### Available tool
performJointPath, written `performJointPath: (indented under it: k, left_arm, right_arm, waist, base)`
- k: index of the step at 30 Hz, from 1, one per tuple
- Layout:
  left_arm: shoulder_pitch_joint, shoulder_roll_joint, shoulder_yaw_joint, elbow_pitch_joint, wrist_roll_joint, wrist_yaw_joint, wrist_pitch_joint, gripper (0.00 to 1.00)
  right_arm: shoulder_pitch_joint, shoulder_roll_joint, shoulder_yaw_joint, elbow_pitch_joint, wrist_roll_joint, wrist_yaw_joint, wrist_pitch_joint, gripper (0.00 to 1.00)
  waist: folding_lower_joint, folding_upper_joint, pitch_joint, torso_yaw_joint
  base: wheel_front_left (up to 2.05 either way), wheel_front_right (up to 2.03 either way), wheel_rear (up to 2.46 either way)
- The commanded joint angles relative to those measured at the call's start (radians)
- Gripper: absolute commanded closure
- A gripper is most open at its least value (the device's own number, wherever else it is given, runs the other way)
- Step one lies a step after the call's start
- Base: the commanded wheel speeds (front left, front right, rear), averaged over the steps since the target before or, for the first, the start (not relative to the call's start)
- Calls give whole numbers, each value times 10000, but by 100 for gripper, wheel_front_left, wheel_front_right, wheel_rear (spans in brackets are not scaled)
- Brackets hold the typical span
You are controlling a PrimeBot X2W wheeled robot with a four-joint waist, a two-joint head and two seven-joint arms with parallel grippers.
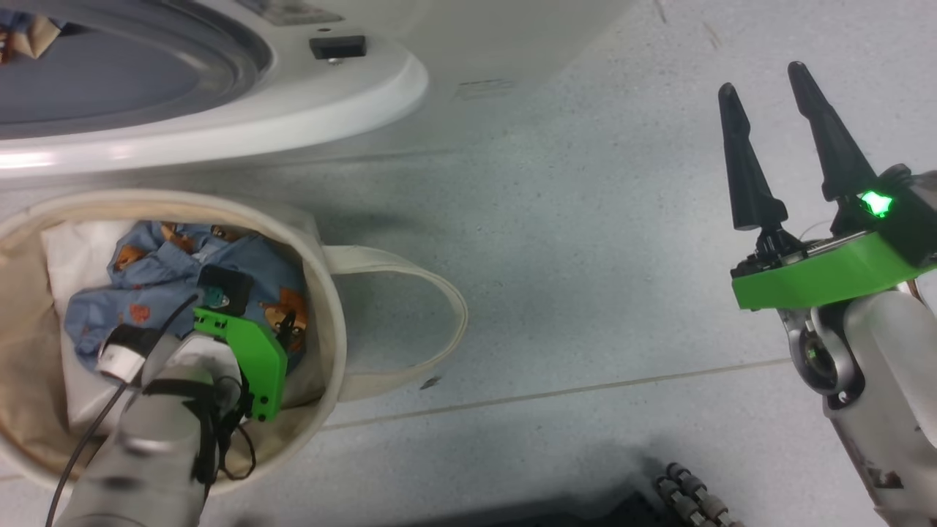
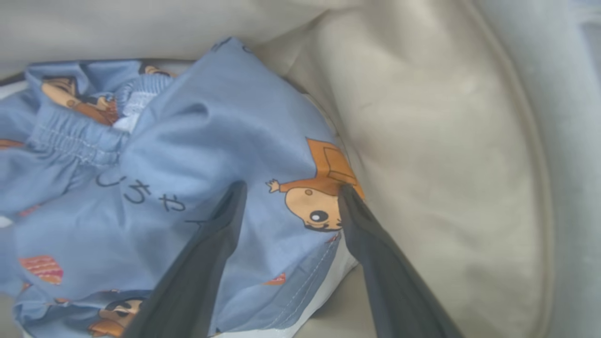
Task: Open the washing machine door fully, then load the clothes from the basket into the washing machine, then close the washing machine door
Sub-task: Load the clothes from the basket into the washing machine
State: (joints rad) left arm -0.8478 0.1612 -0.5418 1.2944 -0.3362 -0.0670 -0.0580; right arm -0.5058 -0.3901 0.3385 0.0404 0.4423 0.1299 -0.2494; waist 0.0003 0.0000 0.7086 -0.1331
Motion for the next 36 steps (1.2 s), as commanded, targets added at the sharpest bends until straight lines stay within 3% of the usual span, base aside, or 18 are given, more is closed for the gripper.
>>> performJointPath:
  k: [1, 24, 25, 26, 36]
  left_arm:
    - [154, 404, 127, -38, 18, 69, 7, 0]
    - [-532, 602, 256, -37, -523, 140, 263, 0]
    - [-555, 599, 230, -37, -521, 94, 225, 44]
    - [-564, 601, 244, -37, -560, 59, 201, 100]
    - [-518, 575, 266, -37, -813, -151, 151, 100]
  right_arm:
    - [491, -58, 43, -315, -54, 8, -109, 0]
    - [753, 15, -392, -882, -127, 8, -18, 0]
    - [752, 30, -396, -888, -128, 8, -19, 0]
    - [752, 39, -404, -887, -131, 8, -20, 0]
    - [661, 122, -379, -768, -97, 8, -43, 0]
  waist:
    - [-3, 0, -39, -93]
    - [-3, 0, 770, -238]
    - [-3, 0, 775, -244]
    - [-3, 0, 776, -249]
    - [-3, 0, 611, -152]
  base:
    - [0, 0, 0]
    - [0, 0, 0]
    - [0, 0, 0]
    - [0, 0, 0]
    - [0, 0, 0]
